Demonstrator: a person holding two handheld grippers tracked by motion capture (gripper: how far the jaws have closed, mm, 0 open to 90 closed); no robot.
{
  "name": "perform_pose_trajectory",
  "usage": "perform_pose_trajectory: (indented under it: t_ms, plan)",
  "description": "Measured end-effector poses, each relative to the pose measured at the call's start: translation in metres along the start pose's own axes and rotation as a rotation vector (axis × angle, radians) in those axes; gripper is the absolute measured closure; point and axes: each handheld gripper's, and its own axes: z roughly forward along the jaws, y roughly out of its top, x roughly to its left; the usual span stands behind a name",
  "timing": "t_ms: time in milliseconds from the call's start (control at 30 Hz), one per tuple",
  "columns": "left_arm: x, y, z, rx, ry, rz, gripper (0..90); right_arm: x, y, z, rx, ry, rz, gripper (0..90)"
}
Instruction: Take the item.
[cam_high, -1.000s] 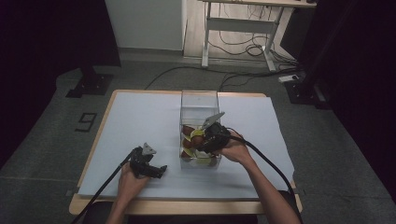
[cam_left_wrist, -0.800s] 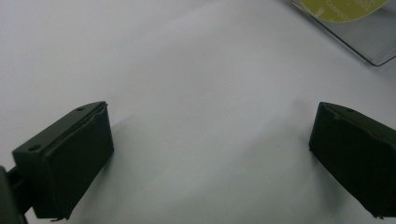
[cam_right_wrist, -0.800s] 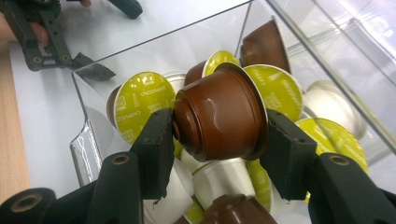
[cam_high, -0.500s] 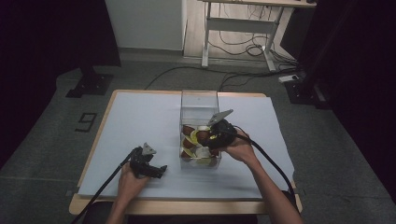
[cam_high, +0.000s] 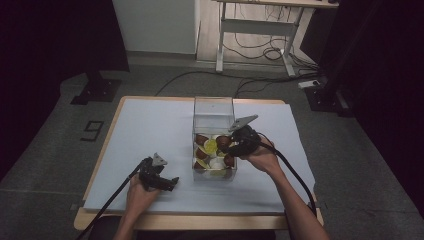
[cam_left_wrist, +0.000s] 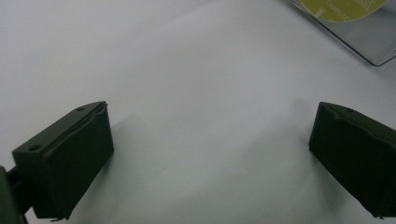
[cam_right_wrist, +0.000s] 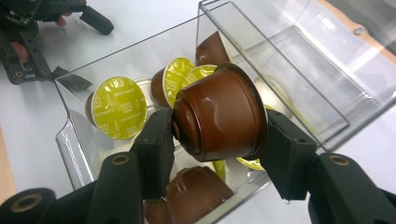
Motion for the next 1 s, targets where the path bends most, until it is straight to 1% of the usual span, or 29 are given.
perform_pose_trajectory:
  t_ms: [33,267,433,533,600,667,800,833,1000]
  plan:
    - [0.0,0.0,0.0,0.0,0.0,0.0,0.0,-0.001,0.0,-0.001,0.001,0.003,0.0,47.2]
    - [0.0,0.0,0.0,0.0,0.0,0.0,0.0,-0.006,-0.003,-0.01,-0.001,-0.025,0.013,47.2]
    - [0.0,0.0,0.0,0.0,0.0,0.001,0.0,-0.011,-0.005,-0.017,-0.009,-0.04,0.027,47.2]
    - [0.0,0.0,0.0,0.0,0.0,0.0,0.0,-0.017,-0.008,-0.023,-0.016,-0.06,0.046,47.2]
    - [0.0,0.0,0.0,0.0,0.0,0.001,0.0,-0.018,-0.009,-0.024,-0.018,-0.063,0.049,47.2]
    - [0.0,0.0,0.0,0.0,0.0,0.001,0.0,-0.021,-0.013,-0.027,-0.023,-0.08,0.051,47.2]
    - [0.0,0.0,0.0,0.0,0.0,0.0,0.0,-0.024,-0.016,-0.03,-0.02,-0.093,0.059,47.2]
    - [0.0,0.0,0.0,0.0,0.0,0.0,0.0,-0.028,-0.019,-0.032,-0.02,-0.107,0.061,47.2]
    - [0.0,0.0,0.0,0.001,0.0,0.0,0.0,-0.034,-0.028,-0.035,-0.013,-0.131,0.09,47.2]
